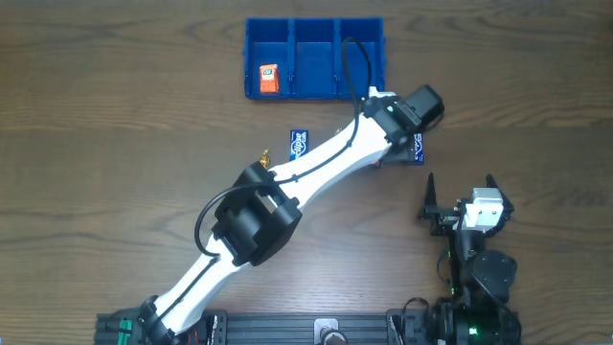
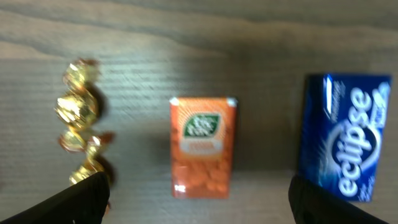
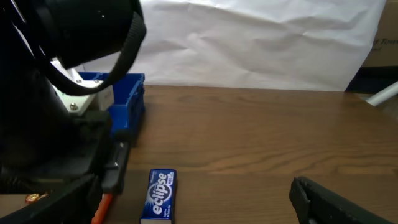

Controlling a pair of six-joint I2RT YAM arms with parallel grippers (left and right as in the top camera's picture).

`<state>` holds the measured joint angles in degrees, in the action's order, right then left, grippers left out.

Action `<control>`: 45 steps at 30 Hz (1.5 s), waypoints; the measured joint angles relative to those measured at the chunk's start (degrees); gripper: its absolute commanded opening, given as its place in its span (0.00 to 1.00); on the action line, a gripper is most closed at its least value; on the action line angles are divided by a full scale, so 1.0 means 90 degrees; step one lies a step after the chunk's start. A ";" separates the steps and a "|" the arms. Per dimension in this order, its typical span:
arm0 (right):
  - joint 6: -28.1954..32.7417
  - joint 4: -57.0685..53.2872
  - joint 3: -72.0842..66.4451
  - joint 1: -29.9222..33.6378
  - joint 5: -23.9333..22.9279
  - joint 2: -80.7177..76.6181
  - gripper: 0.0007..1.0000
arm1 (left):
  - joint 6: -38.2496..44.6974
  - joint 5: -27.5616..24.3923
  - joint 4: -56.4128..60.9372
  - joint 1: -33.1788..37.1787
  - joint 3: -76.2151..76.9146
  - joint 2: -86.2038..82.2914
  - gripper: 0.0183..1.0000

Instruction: Sort Candies Into Trays

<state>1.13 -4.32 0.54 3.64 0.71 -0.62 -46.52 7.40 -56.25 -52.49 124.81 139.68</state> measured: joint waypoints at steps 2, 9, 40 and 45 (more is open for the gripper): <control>0.0000 -0.0002 0.0000 0.0000 0.0000 0.0000 1.00 | 0.0010 -0.0034 0.0085 0.0078 0.0000 0.0024 0.90; 0.0000 -0.0002 0.0000 0.0000 0.0000 0.0000 1.00 | 0.0163 -0.0148 0.0304 0.0153 0.0000 0.0299 0.89; 0.0002 -0.0002 0.0000 0.0000 0.0000 0.0000 1.00 | 0.0685 -0.0012 0.0328 0.0238 0.0126 0.0248 0.22; 0.0000 -0.0002 0.0000 0.0000 0.0000 0.0000 1.00 | 0.1292 0.0369 0.0197 0.0952 0.0155 -0.1100 0.21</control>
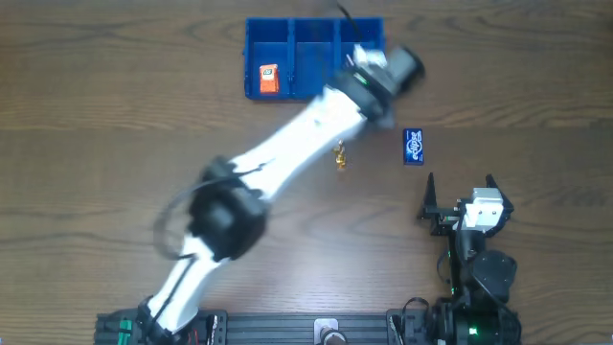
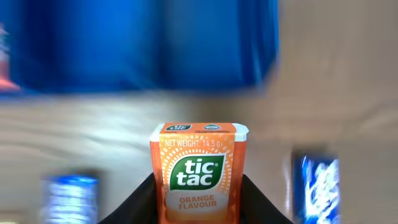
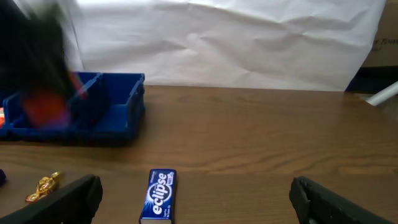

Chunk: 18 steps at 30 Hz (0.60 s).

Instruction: Sort Candies Into Trays

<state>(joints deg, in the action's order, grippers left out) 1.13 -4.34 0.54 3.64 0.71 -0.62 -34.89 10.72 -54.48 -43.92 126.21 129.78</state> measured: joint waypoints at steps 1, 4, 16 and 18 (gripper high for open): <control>0.0000 0.0002 -0.0002 0.0000 0.0000 0.0000 1.00 | 0.0078 0.0036 -0.0075 0.0204 0.0051 -0.0265 0.21; 0.0000 0.0000 -0.0002 0.0000 0.0000 0.0000 1.00 | 0.0498 0.0180 -0.0279 0.1265 0.0340 -0.1253 0.20; 0.0002 0.0002 0.0000 0.0000 0.0000 0.0000 1.00 | 0.1593 -0.0486 -0.0350 0.2404 -0.0068 -0.0355 0.21; 0.0000 0.0002 -0.0002 0.0000 0.0000 0.0000 1.00 | 0.1683 -0.0568 -0.0243 0.2346 -0.0080 -0.0078 0.21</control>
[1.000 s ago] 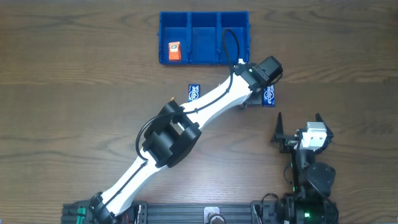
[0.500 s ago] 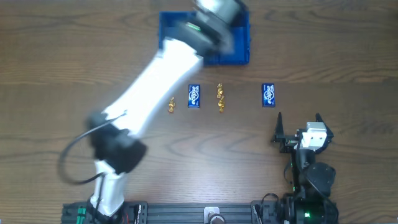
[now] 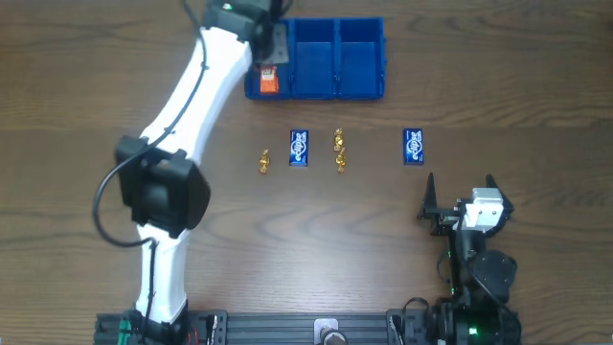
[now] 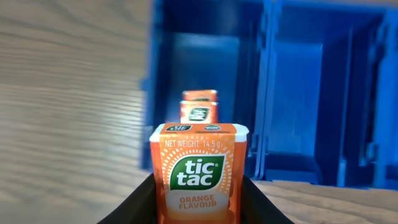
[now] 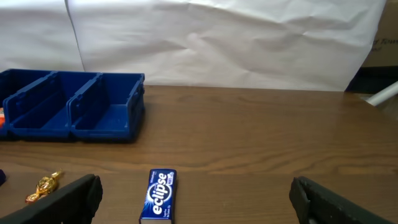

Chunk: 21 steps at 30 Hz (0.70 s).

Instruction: Sort Candies Into Trays

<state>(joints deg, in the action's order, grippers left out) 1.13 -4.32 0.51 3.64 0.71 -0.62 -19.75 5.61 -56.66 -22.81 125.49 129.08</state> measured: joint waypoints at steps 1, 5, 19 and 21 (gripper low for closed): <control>0.0002 0.0000 0.0000 0.0000 0.0000 0.0000 1.00 | 0.0024 -0.0041 0.0010 -0.0017 -0.0002 0.0085 0.21; 0.0002 0.0000 0.0000 0.0000 0.0000 0.0000 1.00 | 0.0126 -0.0197 0.0017 -0.0007 -0.0002 0.0367 0.21; 0.0000 -0.0002 0.0000 0.0000 0.0000 0.0000 1.00 | 0.0359 -0.0376 0.0362 0.0155 -0.0002 0.0423 0.24; 0.0000 -0.0002 0.0002 0.0000 0.0000 0.0000 1.00 | 0.0367 -0.0396 0.0369 0.0168 -0.0002 0.0423 0.24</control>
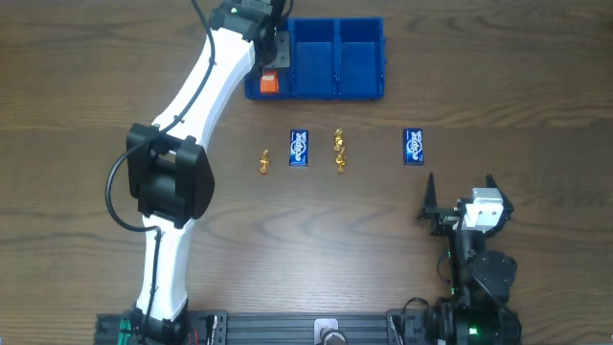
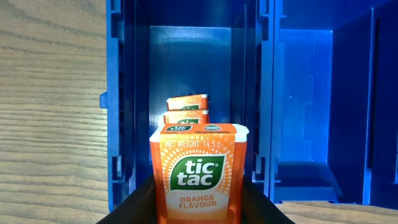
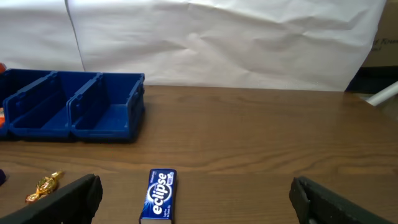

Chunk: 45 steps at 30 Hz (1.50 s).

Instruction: Sort Candies Into Trays

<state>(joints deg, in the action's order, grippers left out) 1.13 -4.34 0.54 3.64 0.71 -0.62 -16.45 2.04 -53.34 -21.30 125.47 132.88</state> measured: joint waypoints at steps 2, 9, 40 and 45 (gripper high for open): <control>0.0002 0.0000 0.0000 0.0000 0.0000 0.0000 1.00 | 0.0000 -0.0015 0.0002 0.0024 0.0000 0.0000 0.25; 0.0000 0.0000 -0.0002 0.0000 0.0000 0.0000 1.00 | 0.0000 -0.0024 0.0100 0.0112 0.0000 0.0000 0.33; 0.0000 0.0000 -0.0002 0.0000 -0.0002 0.0002 1.00 | 0.0656 0.1025 0.1542 -0.0083 -0.1865 -0.6628 1.00; 0.0002 0.0002 0.0000 0.0000 0.0002 0.0000 1.00 | 0.0840 0.0838 0.2477 0.0605 -0.4398 -0.8415 1.00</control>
<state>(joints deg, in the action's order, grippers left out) 1.15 -4.32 0.54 3.64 0.73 -0.62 -8.88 9.58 -31.05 -15.86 85.89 57.14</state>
